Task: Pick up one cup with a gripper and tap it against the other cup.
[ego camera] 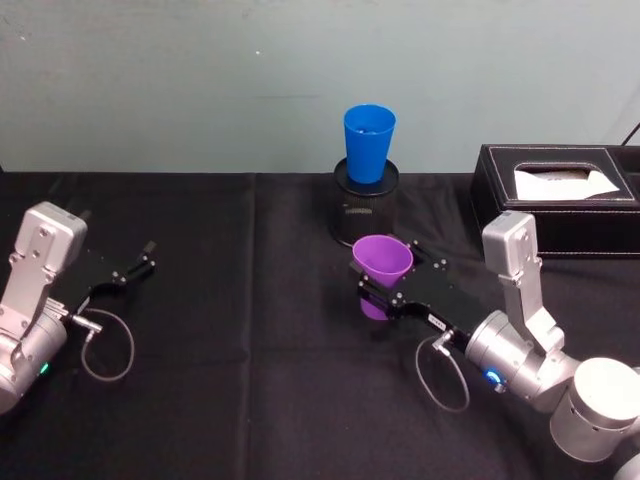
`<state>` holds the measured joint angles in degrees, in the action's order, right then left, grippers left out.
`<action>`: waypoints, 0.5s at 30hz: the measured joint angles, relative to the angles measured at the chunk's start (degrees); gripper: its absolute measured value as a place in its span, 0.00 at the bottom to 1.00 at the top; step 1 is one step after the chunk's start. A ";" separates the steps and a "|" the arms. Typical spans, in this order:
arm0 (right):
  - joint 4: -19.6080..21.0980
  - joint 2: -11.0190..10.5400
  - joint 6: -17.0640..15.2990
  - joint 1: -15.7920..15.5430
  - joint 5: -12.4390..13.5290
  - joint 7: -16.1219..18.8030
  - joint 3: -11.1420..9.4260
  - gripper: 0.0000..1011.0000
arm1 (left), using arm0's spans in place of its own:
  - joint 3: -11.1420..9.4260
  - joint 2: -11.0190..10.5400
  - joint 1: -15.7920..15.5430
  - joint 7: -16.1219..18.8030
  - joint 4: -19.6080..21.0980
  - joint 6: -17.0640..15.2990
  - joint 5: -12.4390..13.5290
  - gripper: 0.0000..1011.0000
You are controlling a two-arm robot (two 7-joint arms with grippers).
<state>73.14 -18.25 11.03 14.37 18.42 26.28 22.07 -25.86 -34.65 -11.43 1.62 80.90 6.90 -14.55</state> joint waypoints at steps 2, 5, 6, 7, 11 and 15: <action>-0.55 0.23 0.57 -0.05 -0.15 0.20 -0.02 0.73 | 0.00 0.00 0.00 0.00 0.00 0.00 0.00 0.99; -1.83 0.74 1.82 -0.19 -0.68 0.49 -0.02 0.73 | 0.00 0.00 0.00 0.00 0.00 0.00 0.00 0.99; -2.02 0.83 2.02 -0.21 -0.82 0.57 -0.02 0.73 | 0.00 0.00 0.00 0.00 0.00 0.00 0.00 0.99; -2.39 1.00 2.46 -0.30 -0.97 0.72 -0.02 0.73 | 0.00 0.00 0.00 0.00 0.00 0.00 0.00 0.99; -3.11 1.37 3.33 -0.51 -1.24 0.85 -0.12 0.73 | 0.00 0.00 0.00 0.00 0.00 0.00 0.00 0.99; -4.12 1.88 4.22 -0.69 -1.35 1.24 -0.29 0.73 | 0.00 0.00 0.00 0.00 0.00 0.00 0.00 0.99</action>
<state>69.03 -16.37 15.24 13.68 17.07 27.52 21.78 -25.86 -34.65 -11.43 1.62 80.90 6.91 -14.55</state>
